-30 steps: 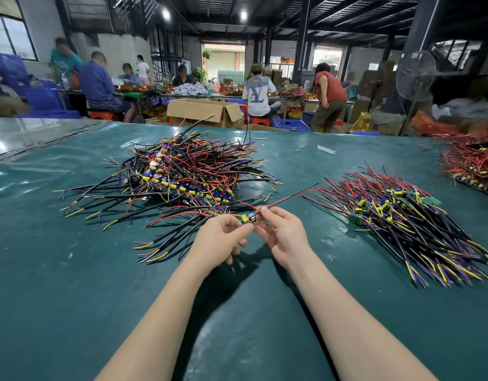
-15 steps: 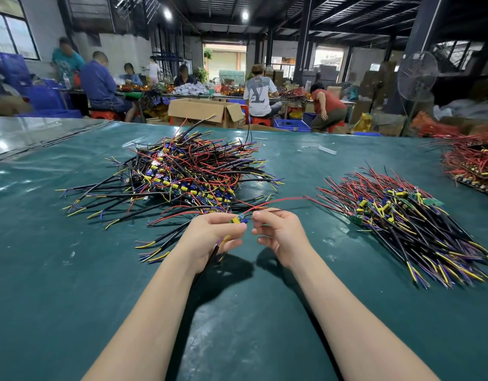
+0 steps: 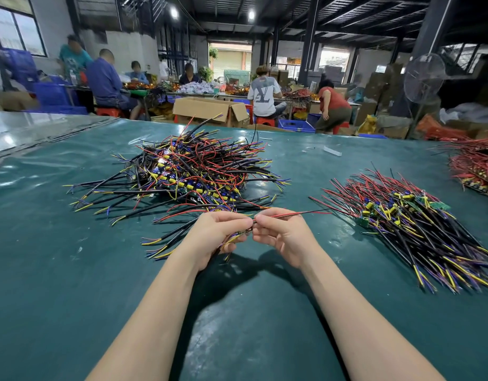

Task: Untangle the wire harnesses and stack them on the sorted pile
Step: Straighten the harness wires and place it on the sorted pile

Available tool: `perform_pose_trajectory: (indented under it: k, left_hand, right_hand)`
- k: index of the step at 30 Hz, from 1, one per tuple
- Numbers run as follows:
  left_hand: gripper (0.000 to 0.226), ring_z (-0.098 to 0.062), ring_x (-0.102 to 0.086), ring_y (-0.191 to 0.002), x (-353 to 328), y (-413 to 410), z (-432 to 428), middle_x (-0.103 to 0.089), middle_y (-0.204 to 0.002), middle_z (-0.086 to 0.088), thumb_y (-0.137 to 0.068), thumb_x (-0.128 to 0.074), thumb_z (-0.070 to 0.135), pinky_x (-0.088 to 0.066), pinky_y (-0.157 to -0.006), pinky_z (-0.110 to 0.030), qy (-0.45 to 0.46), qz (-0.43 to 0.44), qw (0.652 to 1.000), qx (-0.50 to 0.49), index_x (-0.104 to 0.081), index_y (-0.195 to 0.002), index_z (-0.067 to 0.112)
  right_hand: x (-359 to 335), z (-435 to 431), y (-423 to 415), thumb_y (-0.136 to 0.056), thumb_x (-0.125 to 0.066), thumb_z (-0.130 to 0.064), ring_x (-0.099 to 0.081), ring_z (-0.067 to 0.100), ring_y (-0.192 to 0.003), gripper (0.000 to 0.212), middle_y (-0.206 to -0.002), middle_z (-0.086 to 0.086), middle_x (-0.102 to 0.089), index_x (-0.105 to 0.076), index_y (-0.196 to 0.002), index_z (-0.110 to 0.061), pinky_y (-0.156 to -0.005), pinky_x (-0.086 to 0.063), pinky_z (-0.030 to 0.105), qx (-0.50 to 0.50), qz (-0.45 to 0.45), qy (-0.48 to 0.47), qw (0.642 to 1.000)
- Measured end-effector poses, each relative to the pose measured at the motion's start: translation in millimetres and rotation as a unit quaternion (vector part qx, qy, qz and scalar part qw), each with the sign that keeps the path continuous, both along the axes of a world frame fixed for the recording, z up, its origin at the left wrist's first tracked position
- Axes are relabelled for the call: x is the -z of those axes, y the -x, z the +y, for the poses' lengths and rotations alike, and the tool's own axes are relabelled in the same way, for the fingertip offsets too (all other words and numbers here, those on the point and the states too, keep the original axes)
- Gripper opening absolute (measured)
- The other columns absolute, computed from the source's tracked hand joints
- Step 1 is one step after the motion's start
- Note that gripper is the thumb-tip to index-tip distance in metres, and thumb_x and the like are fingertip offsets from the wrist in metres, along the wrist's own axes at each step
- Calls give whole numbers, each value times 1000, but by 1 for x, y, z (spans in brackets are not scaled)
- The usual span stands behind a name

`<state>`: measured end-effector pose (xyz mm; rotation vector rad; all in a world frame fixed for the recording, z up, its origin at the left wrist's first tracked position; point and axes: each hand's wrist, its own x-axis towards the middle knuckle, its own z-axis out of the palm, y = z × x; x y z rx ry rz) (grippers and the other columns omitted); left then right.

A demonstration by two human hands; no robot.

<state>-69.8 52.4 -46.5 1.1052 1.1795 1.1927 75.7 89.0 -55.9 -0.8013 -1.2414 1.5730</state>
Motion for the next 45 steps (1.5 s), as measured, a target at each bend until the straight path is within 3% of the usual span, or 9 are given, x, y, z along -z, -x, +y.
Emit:
perform_pose_trajectory:
  k: [9, 15, 22, 25, 29, 32, 36, 45]
  left_hand:
    - [10, -5, -56, -44, -2, 6, 1, -63, -53, 3, -79, -68, 6, -48, -46, -15, -18, 9, 1000, -8, -70, -71, 10]
    - [11, -5, -55, -45, 0, 4, -2, -63, -54, 3, -78, -69, 4, -47, -47, -16, -20, 30, 999, 4, -72, -69, 8]
    - [15, -6, -54, -44, 2, 10, -2, -62, -52, 3, -81, -66, 3, -48, -46, -17, -14, -10, 1000, -16, -69, -69, 11]
    - [27, -5, -56, -43, 0, 10, 0, -62, -52, 3, -81, -65, 1, -49, -45, -16, -30, -14, 999, -39, -72, -58, 15]
    - [27, -4, -54, -42, -1, 12, 1, -61, -51, 5, -81, -64, 1, -48, -46, -15, -46, 4, 998, -37, -72, -59, 14]
    - [34, -5, -53, -43, 1, 15, -1, -61, -51, 5, -83, -61, 0, -48, -46, -16, -40, -4, 999, -14, -74, -56, 17]
    - [30, -4, -51, -46, 3, 14, -4, -59, -56, 6, -85, -57, 1, -45, -45, -16, -32, 22, 999, 27, -75, -67, 18]
    - [34, -3, -49, -41, 2, 10, -1, -62, -59, 5, -86, -55, 0, -45, -42, -15, -34, -27, 999, -25, -75, -65, 17]
  right_hand:
    - [-2, 2, -3, -81, -52, 12, -54, 9, -38, 26, -46, 1, -59, -58, -62, -6, -42, -49, 20, -16, -66, -12, 998]
    - [-2, 4, -11, -83, -49, 11, -46, 8, -33, 44, -43, 1, -53, -60, -48, -13, -38, -43, 16, -90, -140, 5, 986]
    - [4, 6, -13, -84, -55, 7, -54, 6, -39, 34, -49, 3, -60, -65, -56, -9, -41, -49, 18, -45, -51, 26, 997]
    - [2, 5, -17, -84, -57, 7, -53, 6, -37, 28, -47, 2, -58, -59, -59, -7, -40, -48, 18, -56, -71, 22, 996]
    - [-3, 0, -15, -84, -55, 7, -51, 6, -35, 24, -45, 2, -57, -55, -63, -4, -38, -46, 17, -115, -130, 26, 984]
    - [-3, 1, -15, -86, -53, 5, -53, 5, -36, 22, -46, 2, -59, -56, -66, -5, -38, -46, 16, -55, -55, 54, 996]
    - [-1, 1, -12, -92, -45, 2, -61, 7, -41, 23, -49, 4, -63, -53, -71, -6, -42, -50, 16, 0, 92, 96, 991]
    - [1, 5, -4, -94, -44, 0, -62, 7, -43, 21, -49, 5, -64, -55, -75, -1, -44, -52, 18, 86, 184, 70, 977]
